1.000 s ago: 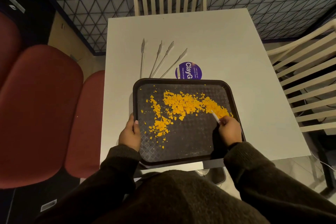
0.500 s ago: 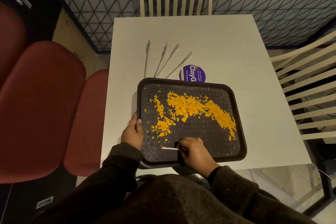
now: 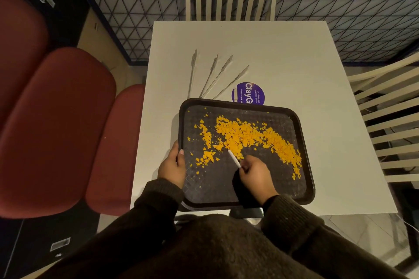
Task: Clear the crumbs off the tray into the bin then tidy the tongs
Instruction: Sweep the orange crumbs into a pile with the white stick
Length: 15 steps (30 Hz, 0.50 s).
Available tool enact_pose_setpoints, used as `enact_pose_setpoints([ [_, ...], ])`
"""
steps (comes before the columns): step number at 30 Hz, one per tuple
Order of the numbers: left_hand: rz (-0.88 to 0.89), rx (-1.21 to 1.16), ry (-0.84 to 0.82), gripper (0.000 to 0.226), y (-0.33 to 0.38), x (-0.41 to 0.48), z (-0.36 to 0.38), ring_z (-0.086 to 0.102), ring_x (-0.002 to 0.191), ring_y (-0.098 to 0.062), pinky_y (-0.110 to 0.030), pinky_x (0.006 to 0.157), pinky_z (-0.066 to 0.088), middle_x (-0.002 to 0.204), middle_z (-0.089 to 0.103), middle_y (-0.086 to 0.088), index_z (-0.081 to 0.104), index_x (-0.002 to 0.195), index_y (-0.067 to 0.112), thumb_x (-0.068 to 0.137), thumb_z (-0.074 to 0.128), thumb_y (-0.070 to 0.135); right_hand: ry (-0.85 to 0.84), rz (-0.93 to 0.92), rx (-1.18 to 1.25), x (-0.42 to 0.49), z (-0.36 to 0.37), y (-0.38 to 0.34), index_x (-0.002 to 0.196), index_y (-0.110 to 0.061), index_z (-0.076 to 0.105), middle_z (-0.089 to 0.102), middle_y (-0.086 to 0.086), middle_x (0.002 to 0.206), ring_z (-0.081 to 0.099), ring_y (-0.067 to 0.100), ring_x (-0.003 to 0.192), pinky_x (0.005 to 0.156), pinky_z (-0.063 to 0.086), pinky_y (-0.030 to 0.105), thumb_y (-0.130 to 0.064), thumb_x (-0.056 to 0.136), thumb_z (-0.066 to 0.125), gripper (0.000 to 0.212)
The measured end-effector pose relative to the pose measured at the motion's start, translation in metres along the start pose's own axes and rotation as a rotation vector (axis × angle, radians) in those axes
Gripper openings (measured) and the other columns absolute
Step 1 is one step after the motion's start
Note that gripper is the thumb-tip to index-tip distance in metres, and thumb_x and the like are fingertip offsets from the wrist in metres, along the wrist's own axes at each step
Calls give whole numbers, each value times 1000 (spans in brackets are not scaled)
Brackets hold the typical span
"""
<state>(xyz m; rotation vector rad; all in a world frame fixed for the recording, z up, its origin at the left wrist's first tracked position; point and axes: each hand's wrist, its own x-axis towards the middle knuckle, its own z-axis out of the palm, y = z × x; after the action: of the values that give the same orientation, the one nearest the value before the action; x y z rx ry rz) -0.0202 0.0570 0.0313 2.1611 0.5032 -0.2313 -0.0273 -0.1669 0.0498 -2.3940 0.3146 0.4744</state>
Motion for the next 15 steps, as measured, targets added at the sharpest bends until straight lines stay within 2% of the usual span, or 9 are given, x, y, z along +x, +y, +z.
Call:
enact_pose_setpoints([
  [2, 7, -5, 0, 43, 0, 0, -1, 53, 114, -25, -21, 87, 31, 131, 54, -2, 33, 139, 28, 96, 32, 34, -32, -67, -87, -4, -3, -3, 85, -15, 59, 63, 6, 91, 56, 21, 80, 72, 42, 28, -13, 86, 57, 3],
  [4, 9, -11, -6, 44, 1, 0, -1, 53, 114, -24, -21, 86, 31, 131, 54, -2, 32, 139, 28, 97, 31, 35, -90, -194, -176, -14, -5, -8, 86, -16, 62, 65, 5, 92, 58, 24, 88, 82, 44, 32, -13, 85, 57, 7],
  [7, 8, -26, -8, 44, 2, 1, -2, 51, 115, -23, -20, 88, 31, 133, 53, -1, 32, 140, 28, 96, 31, 36, -248, -395, -274, -36, -2, -15, 89, -19, 63, 64, 0, 93, 56, 19, 94, 94, 36, 35, -14, 85, 56, 9],
  [11, 22, -68, -9, 44, 6, -1, -2, 48, 116, -17, -21, 92, 29, 133, 52, -1, 33, 140, 27, 96, 32, 35, -363, -514, -218, -50, 11, -30, 88, -16, 65, 66, 2, 92, 59, 18, 89, 86, 25, 25, -14, 87, 54, 11],
  [15, 6, -56, -10, 45, 7, -1, -3, 46, 122, -21, -21, 93, 29, 137, 48, -1, 31, 141, 26, 96, 32, 35, -344, -466, -118, -41, 25, -49, 85, -13, 67, 67, 5, 88, 59, 19, 81, 79, 39, 24, -18, 88, 55, 13],
])
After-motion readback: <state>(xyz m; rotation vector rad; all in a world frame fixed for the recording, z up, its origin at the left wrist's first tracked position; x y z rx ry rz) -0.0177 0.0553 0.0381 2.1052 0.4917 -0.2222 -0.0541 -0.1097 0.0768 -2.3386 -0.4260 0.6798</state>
